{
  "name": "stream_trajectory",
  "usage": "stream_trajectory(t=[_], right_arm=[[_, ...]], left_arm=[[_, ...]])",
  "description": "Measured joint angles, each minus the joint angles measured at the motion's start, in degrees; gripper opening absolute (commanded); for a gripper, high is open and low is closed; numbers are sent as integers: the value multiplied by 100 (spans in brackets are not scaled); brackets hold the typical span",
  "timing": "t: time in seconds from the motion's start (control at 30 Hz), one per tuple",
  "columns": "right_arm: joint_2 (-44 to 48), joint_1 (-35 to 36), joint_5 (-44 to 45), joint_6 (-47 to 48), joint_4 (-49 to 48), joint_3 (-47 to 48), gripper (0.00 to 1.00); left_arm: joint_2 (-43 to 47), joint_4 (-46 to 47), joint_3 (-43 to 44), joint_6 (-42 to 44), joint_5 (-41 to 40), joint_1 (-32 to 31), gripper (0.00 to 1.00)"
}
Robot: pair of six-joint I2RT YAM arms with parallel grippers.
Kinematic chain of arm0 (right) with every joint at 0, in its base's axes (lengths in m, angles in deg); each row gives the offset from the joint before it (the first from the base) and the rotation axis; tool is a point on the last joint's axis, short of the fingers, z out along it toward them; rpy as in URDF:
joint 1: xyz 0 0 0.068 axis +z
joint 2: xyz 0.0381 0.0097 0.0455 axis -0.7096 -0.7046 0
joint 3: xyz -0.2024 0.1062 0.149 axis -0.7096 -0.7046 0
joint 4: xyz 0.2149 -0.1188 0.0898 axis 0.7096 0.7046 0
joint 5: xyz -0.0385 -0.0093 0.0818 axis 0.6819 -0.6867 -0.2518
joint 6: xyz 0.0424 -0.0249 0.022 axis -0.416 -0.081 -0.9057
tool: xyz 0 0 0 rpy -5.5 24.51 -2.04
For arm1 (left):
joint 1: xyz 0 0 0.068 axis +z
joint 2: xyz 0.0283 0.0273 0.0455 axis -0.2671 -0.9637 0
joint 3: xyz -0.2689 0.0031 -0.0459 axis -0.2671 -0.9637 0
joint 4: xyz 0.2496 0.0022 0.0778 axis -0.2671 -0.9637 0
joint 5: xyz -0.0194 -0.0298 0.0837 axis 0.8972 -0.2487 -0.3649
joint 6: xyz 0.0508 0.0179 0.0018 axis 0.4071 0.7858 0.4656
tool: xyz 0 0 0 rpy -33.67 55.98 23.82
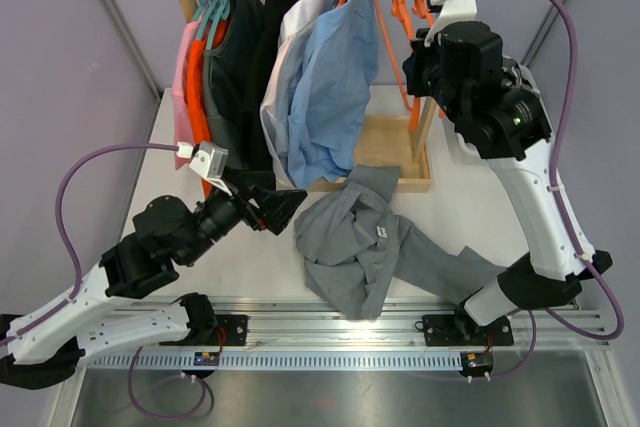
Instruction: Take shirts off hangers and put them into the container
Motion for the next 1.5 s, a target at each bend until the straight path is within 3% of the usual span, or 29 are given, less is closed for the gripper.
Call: stream_trajectory(t=[0.37,0.63,0.67,0.73,0.77,0.93,1.27,1.4,1.5], right_arm=[[-1117,0,358,291,-472,575,0],[-1235,-2,623,369,-570,579,0],[-1235,0,647,358,-564,579,25],[-1226,-2,645,258,-518,577,66],[-1209,-2,634,205,-476,570,99],[-208,358,501,125,-463,-669,100],[2651,2258,52,-782,-658,-3792,99],[2603,2404,-210,-1488,-1034,-5462,100],[2015,2415,-468,-2044,-1663,-6798,99]], left_arm=[[306,-9,-133,-116,-52,0,99],[374,-22,-223,-142,-74,-4,99],[374,-22,-223,-144,-74,-4,99],[376,-26,-223,-153,-79,-4,99],[376,-33,-223,-157,-83,-4,99],[376,-105,-223,-160,-155,-4,99],[376,-396,-223,-157,-391,-4,99],[323,-413,-223,-157,-439,-4,99],[243,-426,-223,-157,-452,-4,99]])
